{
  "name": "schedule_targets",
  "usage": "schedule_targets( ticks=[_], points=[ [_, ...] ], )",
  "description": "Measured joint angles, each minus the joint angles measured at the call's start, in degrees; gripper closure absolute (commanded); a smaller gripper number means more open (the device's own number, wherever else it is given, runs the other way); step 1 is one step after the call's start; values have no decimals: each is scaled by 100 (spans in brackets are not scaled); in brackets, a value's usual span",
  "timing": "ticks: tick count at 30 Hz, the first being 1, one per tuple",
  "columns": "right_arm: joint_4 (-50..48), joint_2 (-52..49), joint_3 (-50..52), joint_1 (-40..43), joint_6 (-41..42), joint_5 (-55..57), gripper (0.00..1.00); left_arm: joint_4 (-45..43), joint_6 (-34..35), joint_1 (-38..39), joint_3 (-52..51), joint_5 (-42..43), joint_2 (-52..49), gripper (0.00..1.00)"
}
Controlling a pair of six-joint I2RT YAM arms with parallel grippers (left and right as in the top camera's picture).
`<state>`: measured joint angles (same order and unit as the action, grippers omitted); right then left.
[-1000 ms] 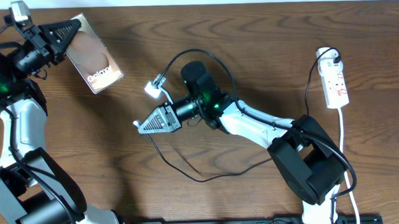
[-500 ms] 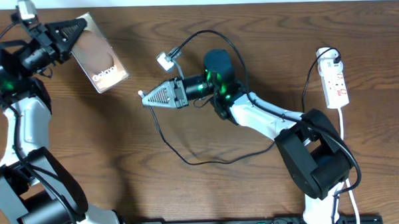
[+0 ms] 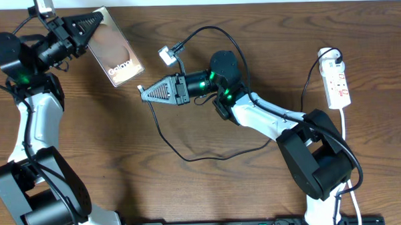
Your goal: Plug charger to phone and switch on socket
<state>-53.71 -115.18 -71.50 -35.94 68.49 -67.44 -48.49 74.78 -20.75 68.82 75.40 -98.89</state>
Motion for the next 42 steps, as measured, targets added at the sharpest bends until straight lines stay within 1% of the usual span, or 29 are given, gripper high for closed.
schedule_targets(
  ticks=[22,28,42],
  points=[
    [-4,0,0,24,-55,507,99,48,-2,173,0,-72,0,93],
    [-2,0,0,46,-68,551,99,48,-9,306,0,-68,0,92],
    [11,0,0,79,-68,553,99,50,-175,310,0,-79,0,93]
  ],
)
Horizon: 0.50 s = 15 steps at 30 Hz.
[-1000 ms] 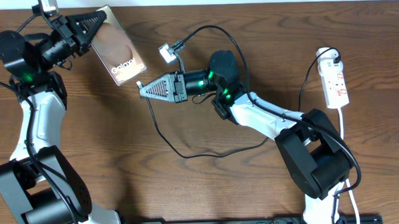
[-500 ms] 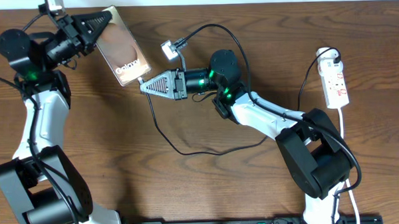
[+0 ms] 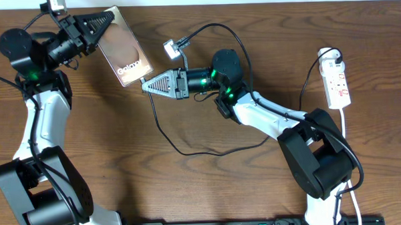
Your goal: Plug charger to phone and switch on socket
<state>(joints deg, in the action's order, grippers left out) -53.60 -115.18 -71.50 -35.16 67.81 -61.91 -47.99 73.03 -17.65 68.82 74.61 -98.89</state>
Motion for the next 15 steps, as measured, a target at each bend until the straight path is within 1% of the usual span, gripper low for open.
schedule_targets(
  ticks=[8,13,15],
  points=[
    [13,0,0,0,-4,-17,99,42,-46,0,0,-175,0,93],
    [17,0,0,0,-22,-26,99,455,-238,0,-2,-249,0,93],
    [13,0,0,0,-24,-28,99,474,-299,0,-2,-262,0,93]
  ],
)
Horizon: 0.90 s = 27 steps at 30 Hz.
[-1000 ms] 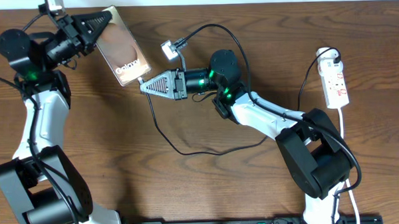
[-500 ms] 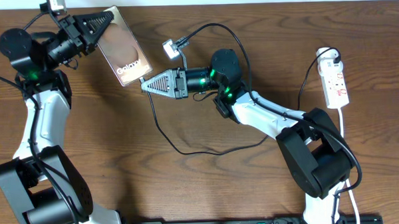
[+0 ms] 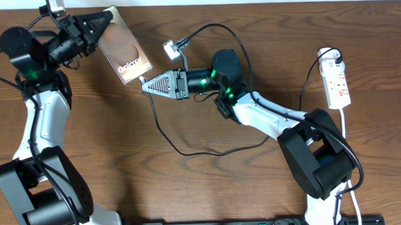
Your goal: Plug charger to phone and switch on socket
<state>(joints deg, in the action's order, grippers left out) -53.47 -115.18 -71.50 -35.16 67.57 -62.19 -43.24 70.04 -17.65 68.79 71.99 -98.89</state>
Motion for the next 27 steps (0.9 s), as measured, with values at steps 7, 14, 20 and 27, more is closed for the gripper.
schedule_targets(
  ticks=[7,14,20,27],
  points=[
    [4,0,0,0,-22,7,99,13,-90,0,0,7,0,93],
    [59,0,0,0,-66,4,99,13,-15,0,0,2,0,92],
    [68,0,0,0,-79,7,99,17,90,0,0,-35,0,93],
    [68,0,0,0,-81,7,99,17,92,0,0,-35,0,93]
  ],
)
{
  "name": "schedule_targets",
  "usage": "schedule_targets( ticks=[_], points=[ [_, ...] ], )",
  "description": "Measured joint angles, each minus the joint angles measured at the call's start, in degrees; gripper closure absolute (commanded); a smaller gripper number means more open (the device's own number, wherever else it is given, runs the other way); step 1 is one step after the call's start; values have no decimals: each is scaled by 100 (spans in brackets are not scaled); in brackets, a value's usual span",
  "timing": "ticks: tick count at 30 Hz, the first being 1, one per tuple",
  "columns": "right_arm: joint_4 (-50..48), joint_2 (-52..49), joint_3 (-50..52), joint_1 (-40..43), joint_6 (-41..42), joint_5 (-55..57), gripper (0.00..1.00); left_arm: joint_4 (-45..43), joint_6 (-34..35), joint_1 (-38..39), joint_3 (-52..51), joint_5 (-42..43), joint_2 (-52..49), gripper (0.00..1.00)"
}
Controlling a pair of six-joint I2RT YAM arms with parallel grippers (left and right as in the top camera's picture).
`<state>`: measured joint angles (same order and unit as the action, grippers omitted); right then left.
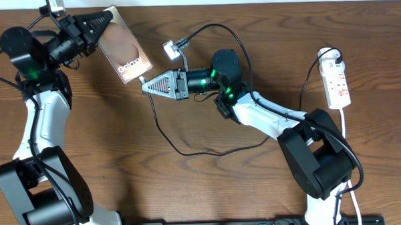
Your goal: Plug charger to phone and switch on socket
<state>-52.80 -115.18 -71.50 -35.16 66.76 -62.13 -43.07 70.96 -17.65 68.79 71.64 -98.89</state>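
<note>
A rose-brown Galaxy phone is held tilted at the upper left, with my left gripper shut on its upper end. My right gripper is shut on the plug end of the black charger cable, its tip pressed against the phone's lower end. The plug itself is hidden between fingers and phone. The cable's white adapter lies just above the right gripper. The white socket strip lies at the far right, away from both grippers; its switch state cannot be told.
The black cable loops across the middle of the wooden table below the right arm. A white lead runs from the socket strip toward the front right corner.
At first the left gripper held the phone farther left, and the right gripper held the plug a short way below it. Then the phone was farther right and the plug's tip met its lower end. Both have stayed there since.
</note>
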Motion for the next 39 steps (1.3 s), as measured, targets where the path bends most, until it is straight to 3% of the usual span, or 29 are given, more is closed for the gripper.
schedule_targets(
  ticks=[39],
  points=[
    [0,0,0,0,-22,-310,99,-11,72,181,0,293,0,93]
  ],
)
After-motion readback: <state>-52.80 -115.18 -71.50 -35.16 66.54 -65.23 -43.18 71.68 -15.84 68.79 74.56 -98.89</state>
